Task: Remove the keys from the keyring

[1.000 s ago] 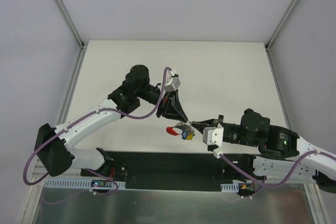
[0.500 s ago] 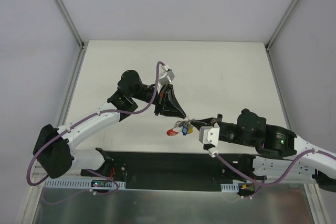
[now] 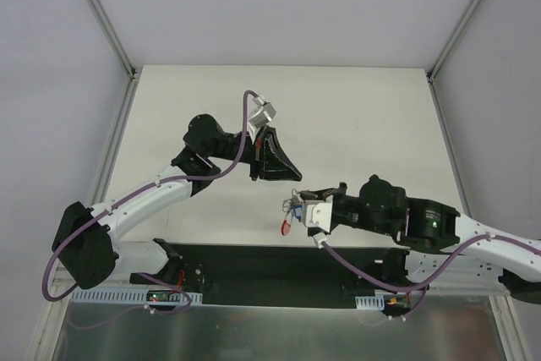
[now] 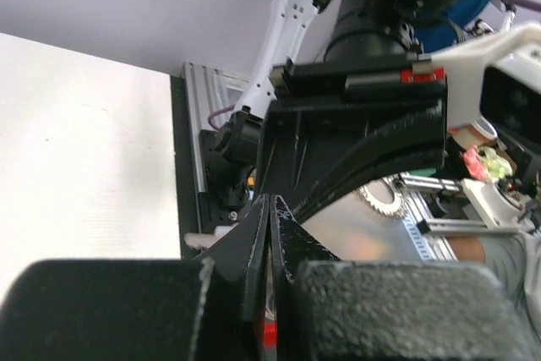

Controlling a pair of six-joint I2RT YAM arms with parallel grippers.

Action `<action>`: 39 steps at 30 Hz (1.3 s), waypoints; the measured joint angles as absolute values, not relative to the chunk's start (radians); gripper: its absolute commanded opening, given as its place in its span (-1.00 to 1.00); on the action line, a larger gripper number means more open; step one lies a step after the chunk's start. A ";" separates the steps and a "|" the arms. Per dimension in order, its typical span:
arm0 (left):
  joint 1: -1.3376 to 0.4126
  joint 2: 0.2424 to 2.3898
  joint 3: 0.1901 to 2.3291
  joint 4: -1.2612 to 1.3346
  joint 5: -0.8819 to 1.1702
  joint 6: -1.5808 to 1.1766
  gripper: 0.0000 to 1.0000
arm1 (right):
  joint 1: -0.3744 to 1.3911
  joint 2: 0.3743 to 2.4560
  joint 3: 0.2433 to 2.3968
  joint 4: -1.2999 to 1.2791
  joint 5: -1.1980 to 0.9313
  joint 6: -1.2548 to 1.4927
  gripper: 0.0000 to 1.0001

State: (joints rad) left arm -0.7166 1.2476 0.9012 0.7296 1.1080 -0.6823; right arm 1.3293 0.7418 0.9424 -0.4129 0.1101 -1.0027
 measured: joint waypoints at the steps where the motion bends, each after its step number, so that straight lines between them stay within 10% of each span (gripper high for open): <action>1: -0.713 1.247 0.901 0.729 1.100 -0.684 -1.00 | 1.330 0.749 0.942 -0.414 0.117 -1.001 -0.98; 10: -0.705 1.191 0.933 0.499 1.029 -0.500 -0.96 | 1.332 0.754 0.912 -0.383 0.170 -0.970 -0.98; 16: -0.671 1.172 1.022 0.177 1.022 -0.165 -0.19 | 1.332 0.728 0.884 -0.374 0.165 -0.969 -0.98; 39: -0.660 1.319 1.179 -0.041 1.414 0.369 -0.08 | 1.332 0.690 0.951 -0.499 -0.075 -1.017 -0.98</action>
State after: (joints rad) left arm -0.6601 1.3193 1.1793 -0.0406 1.4143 0.3687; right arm 1.3323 0.6903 0.9512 -0.4992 -0.0750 -1.0168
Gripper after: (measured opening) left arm 0.465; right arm 0.018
